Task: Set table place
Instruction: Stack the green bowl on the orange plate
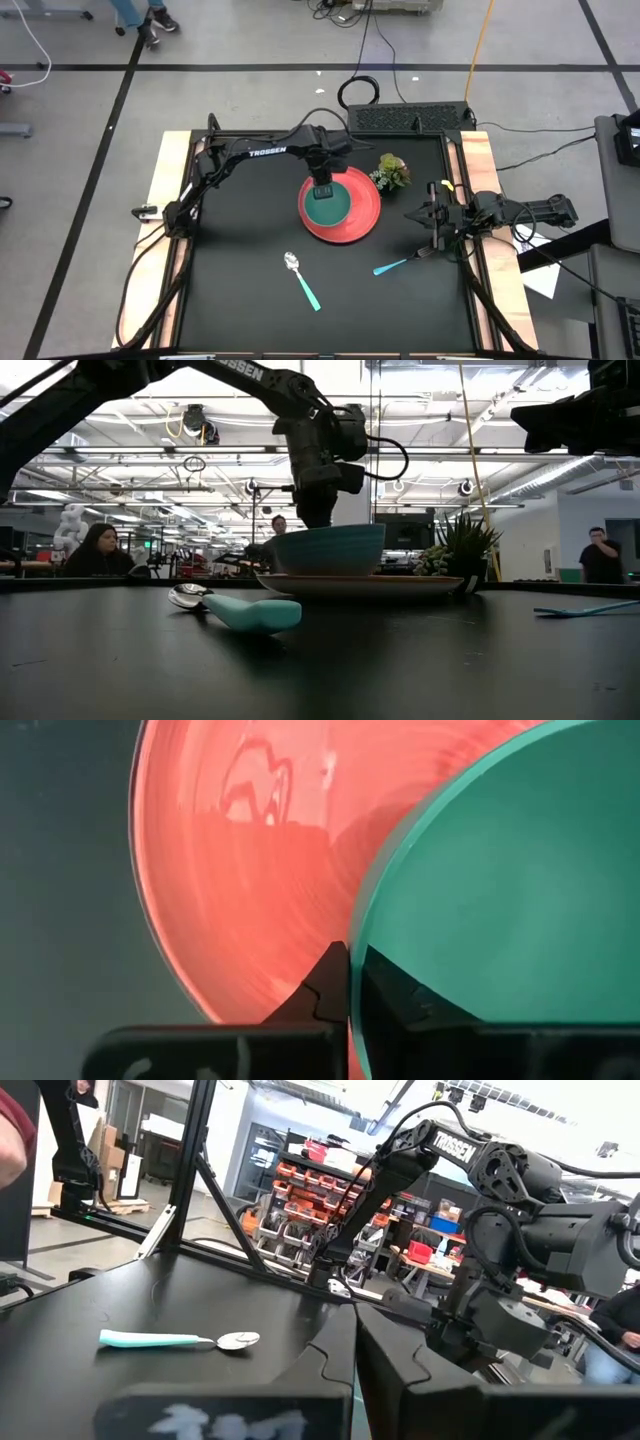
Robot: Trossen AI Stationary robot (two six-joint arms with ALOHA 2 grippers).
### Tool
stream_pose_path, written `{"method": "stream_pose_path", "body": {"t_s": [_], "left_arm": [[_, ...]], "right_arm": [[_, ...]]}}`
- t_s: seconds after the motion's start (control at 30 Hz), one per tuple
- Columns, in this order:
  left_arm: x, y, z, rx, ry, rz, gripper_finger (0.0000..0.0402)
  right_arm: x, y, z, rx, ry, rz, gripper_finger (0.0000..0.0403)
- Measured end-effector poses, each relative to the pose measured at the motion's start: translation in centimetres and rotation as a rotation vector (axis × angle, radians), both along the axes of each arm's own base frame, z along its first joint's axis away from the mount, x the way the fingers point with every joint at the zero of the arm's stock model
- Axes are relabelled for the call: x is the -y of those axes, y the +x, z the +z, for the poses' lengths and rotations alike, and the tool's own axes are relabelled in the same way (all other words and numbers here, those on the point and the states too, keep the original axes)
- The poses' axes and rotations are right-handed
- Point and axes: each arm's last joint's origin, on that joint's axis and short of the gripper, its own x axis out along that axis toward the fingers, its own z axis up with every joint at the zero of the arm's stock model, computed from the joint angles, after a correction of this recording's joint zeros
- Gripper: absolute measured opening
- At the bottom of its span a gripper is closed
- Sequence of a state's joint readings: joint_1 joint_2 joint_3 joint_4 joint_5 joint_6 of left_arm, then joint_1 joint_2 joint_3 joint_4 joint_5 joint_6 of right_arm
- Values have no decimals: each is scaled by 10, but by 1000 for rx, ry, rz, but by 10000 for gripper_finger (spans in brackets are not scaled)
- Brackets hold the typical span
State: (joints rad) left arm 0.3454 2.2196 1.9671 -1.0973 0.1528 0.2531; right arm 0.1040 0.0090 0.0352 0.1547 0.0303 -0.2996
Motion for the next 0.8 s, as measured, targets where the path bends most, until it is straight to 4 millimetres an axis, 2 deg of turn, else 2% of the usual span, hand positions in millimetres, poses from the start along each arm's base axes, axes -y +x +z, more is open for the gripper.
{"method": "stream_pose_path", "body": {"t_s": [0.8], "left_arm": [[-1, 1, -1, 3, 28, -9, 26]], "right_arm": [[0, 0, 0, 0, 0, 0, 0]]}}
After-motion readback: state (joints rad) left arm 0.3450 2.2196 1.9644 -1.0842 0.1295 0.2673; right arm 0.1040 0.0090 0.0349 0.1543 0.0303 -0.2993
